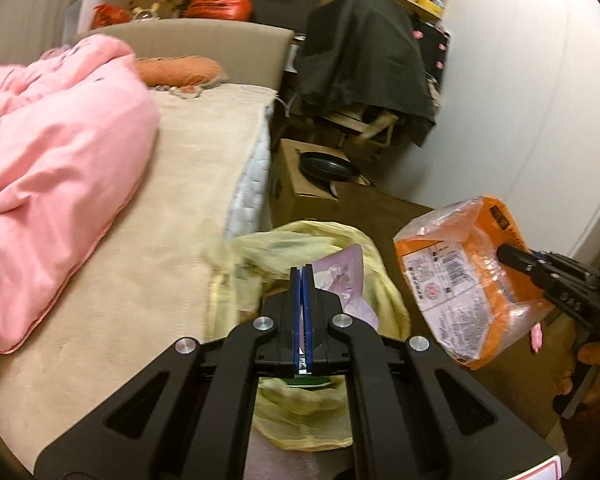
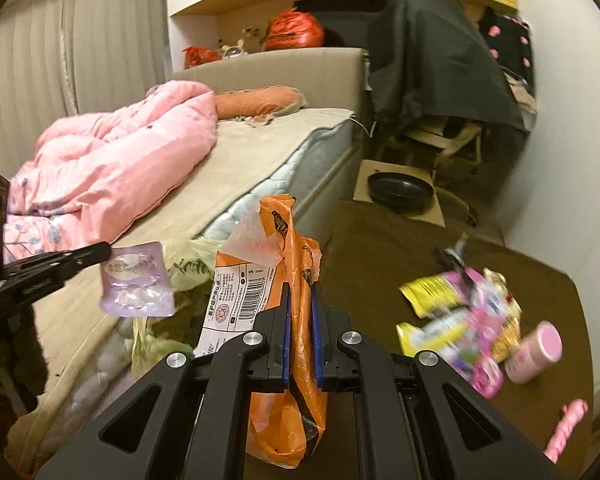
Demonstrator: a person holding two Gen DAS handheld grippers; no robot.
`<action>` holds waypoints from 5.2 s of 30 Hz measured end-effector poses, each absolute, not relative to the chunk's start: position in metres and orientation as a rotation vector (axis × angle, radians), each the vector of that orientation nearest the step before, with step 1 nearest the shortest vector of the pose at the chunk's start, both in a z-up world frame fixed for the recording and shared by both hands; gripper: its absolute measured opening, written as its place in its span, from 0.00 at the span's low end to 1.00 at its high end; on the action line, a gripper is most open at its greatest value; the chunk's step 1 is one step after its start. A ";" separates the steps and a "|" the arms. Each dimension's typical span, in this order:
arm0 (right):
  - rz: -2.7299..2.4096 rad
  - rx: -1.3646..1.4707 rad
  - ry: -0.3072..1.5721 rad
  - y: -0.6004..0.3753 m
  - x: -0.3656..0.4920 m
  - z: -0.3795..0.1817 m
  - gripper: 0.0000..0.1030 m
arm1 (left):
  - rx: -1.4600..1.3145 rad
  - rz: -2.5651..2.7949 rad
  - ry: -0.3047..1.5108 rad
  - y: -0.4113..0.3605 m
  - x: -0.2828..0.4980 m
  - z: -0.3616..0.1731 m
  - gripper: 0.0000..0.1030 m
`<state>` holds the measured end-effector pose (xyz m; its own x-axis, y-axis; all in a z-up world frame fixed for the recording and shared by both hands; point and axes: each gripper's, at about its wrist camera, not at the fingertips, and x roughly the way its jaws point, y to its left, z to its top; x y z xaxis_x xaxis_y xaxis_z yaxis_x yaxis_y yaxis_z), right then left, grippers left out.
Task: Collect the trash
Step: 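Carry the lavender packet and orange bag over the yellow bag with both tools, then open both tools to drop the packet and orange bag into the yellow bag, then reach the left tool to the grey foil wrapper and grasp it, then lower the right tool onto the pink comb packet while the left tool holds the grey wrapper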
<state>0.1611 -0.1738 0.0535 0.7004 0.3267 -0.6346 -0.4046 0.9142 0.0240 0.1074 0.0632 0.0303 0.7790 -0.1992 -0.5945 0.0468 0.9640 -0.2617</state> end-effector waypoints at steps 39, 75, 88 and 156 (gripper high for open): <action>0.542 -0.049 0.891 -0.098 0.235 -0.041 0.08 | -0.303 -0.174 0.765 0.087 0.165 -0.028 0.01; 0.267 -0.025 0.751 -0.245 0.176 0.015 0.59 | -0.249 -0.227 0.712 0.044 0.160 0.005 0.39; 0.151 -0.039 0.770 -0.352 0.141 -0.010 0.62 | -0.151 -0.459 0.730 -0.093 0.194 -0.010 0.41; 0.132 0.050 0.970 -0.368 0.192 -0.070 0.21 | -0.119 -0.575 0.958 -0.170 0.164 -0.039 0.13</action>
